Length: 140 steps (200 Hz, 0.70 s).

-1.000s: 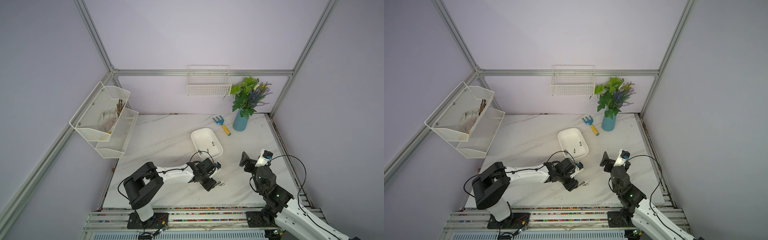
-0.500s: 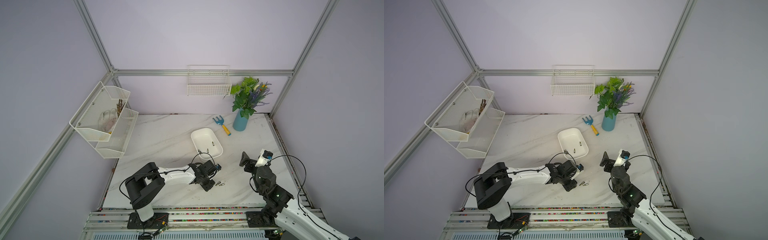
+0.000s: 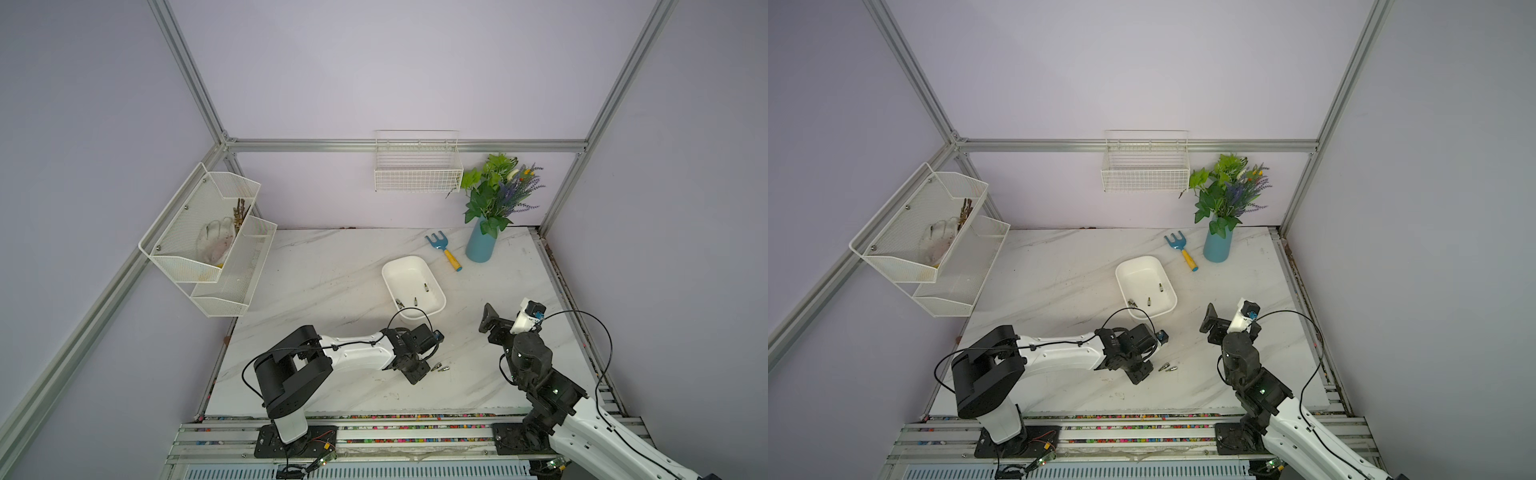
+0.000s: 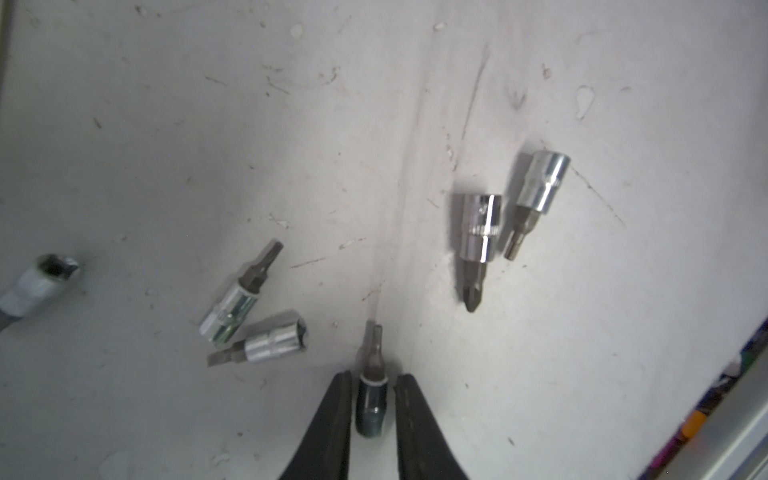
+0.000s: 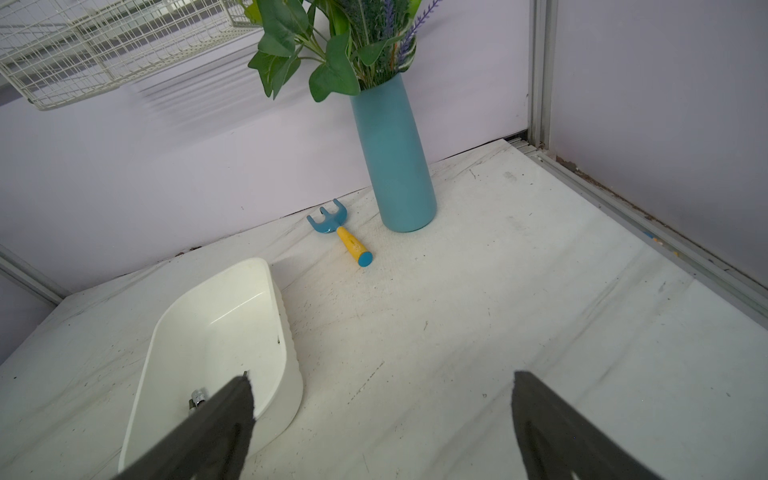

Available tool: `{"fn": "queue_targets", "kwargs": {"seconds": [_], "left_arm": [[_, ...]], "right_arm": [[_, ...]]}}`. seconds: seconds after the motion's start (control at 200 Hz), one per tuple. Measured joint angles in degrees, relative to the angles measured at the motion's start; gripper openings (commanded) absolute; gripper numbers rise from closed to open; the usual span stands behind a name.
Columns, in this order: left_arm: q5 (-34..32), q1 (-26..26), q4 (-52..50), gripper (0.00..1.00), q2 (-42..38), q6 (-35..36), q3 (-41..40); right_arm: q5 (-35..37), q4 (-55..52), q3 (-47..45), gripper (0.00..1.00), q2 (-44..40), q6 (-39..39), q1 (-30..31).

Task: Put the bit on the desktop into the storage box
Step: Pick up the screwdriver bit from the center of the board.

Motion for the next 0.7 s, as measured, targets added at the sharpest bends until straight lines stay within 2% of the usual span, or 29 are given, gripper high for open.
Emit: {"fn": "queue_targets", "kwargs": {"seconds": [0.49,0.7], "left_arm": [[-1.01,-0.63,-0.79,0.10,-0.02,-1.49,0.09],[-1.75,-0.79,-1.36,0.08,-0.48,-3.15,0.09]], "right_arm": [[0.00,0.00,0.00,1.00,0.00,0.02,0.00],[0.00,0.00,0.00,1.00,0.00,0.00,0.00]]}}
